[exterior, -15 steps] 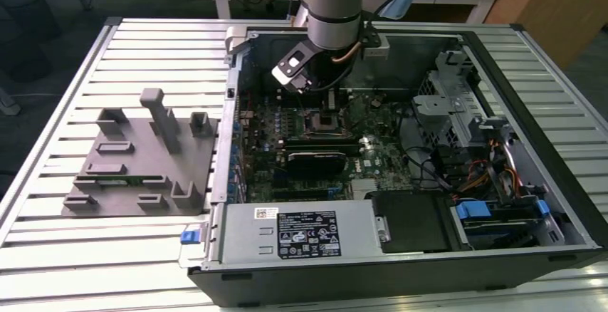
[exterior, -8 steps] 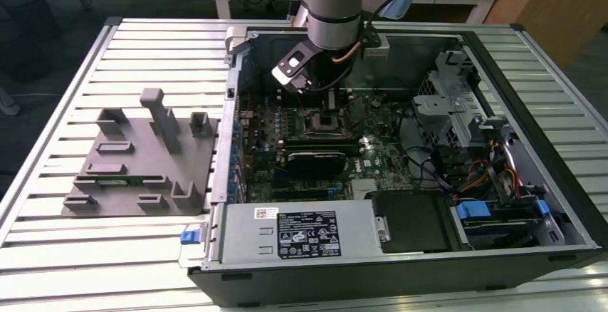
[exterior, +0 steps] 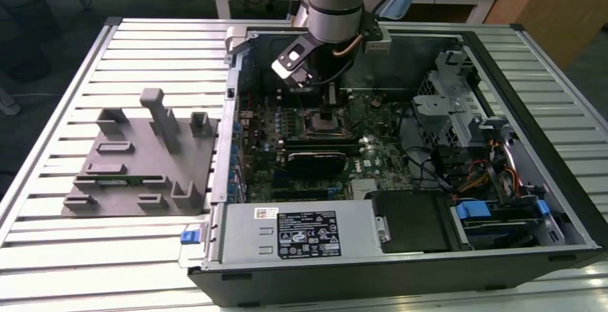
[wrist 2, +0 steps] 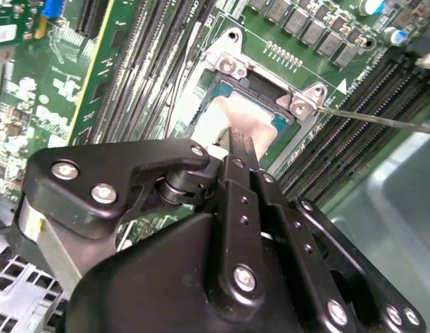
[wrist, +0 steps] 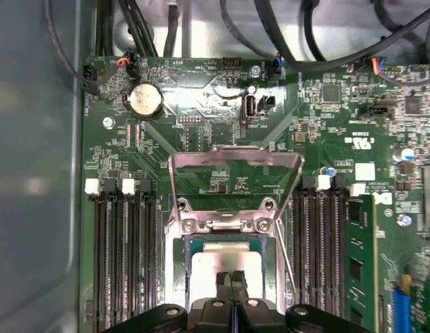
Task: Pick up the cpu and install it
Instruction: 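Place the cpu into insertion slot, then close the cpu cover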
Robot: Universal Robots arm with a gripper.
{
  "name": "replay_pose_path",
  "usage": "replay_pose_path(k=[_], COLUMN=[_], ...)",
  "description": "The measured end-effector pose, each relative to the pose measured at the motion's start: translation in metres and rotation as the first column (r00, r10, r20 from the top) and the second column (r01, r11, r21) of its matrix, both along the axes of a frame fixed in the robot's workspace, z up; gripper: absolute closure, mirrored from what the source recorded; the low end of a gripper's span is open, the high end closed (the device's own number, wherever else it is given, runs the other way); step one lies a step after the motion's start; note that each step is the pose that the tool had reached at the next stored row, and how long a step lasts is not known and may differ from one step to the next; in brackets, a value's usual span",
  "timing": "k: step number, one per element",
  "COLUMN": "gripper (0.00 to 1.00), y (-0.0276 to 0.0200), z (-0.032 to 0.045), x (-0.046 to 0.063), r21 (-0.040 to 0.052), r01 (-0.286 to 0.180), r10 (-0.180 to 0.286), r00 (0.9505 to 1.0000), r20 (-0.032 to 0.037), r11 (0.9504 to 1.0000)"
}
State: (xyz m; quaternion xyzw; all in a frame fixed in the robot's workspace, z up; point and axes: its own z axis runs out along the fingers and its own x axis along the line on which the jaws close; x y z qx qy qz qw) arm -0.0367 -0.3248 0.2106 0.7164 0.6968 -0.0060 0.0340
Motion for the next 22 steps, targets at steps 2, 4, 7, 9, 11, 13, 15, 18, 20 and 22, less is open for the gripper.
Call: replay_pose_path(k=[2,4,7,9,11,13,15,18,20,22], gripper=[0.89,0.89,0.89,0.89,0.89,0.89,0.89,0.89,0.89,0.89], y=[0.0,0.0,0.0,0.0,0.0,0.0,0.0,0.0,0.0,0.0], z=[0.0062,0.0134,0.025,0.0322,0.0388,0.0445,0.0472,0.0473,0.0474,0.0474], x=[0.0,0.0,0.0,0.0,0.0,0.0,0.0,0.0,0.0,0.0], r21=[0.0003,0.0001,0.0001,0.0,0.0,0.0001,0.0,0.0003,0.0006,0.0011], r01=[0.0,0.0,0.0,0.0,0.0,0.0,0.0,0.0,0.0,0.0], r10=[0.0,0.0,0.0,0.0,0.0,0.0,0.0,0.0,0.0,0.0], r00=[1.0,1.0,1.0,1.0,1.0,1.0,1.0,1.0,1.0,1.0], r20=[0.0002,0.0001,0.0002,0.0004,0.0008,0.0009,0.001,0.0012,0.0011,0.0011], r11=[1.0,1.0,1.0,1.0,1.0,1.0,1.0,1.0,1.0,1.0])
